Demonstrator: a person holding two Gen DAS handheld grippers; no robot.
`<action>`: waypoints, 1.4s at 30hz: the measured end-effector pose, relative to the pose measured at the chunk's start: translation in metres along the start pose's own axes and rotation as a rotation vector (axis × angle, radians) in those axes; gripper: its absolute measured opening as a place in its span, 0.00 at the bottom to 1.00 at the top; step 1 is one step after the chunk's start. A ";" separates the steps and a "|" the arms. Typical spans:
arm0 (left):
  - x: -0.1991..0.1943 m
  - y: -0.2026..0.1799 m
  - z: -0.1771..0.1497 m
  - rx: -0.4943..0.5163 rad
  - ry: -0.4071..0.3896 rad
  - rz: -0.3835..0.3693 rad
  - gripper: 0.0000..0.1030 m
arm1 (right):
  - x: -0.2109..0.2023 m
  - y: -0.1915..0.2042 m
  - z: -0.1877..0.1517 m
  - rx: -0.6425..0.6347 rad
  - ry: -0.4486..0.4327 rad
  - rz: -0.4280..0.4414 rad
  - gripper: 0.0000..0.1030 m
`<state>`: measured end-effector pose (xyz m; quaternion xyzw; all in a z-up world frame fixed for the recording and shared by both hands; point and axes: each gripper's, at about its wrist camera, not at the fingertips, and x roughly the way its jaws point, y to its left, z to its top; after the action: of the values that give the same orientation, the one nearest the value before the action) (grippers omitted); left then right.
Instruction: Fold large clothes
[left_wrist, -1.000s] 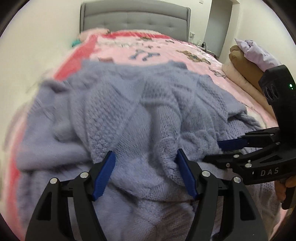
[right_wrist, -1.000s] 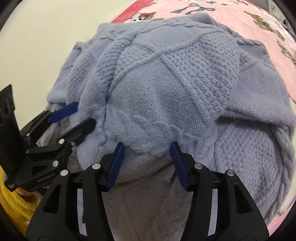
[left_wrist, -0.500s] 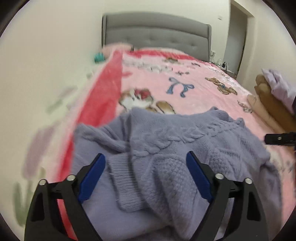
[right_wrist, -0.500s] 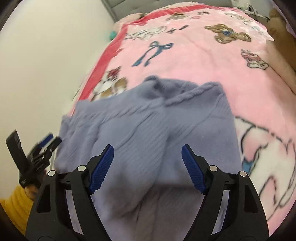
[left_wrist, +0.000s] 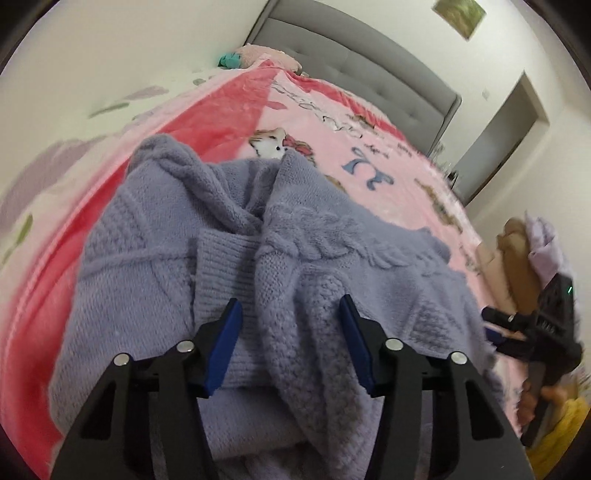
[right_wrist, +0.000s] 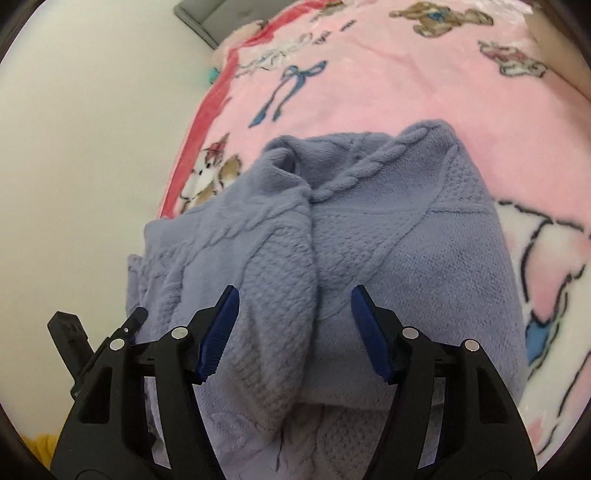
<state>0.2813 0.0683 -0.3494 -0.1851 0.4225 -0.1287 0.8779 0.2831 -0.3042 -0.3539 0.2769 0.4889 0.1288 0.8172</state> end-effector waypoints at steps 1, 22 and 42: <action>0.001 0.001 0.001 -0.007 0.006 -0.009 0.49 | 0.000 0.002 -0.001 -0.014 0.006 0.012 0.59; 0.017 -0.009 0.056 -0.081 -0.032 -0.014 0.10 | -0.020 0.034 0.043 -0.063 -0.046 0.066 0.06; 0.003 0.003 0.042 0.007 0.055 0.042 0.28 | -0.007 0.009 0.028 -0.015 -0.045 -0.046 0.69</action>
<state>0.3163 0.0787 -0.3284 -0.1694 0.4499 -0.1166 0.8691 0.3044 -0.3094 -0.3333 0.2624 0.4754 0.1074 0.8328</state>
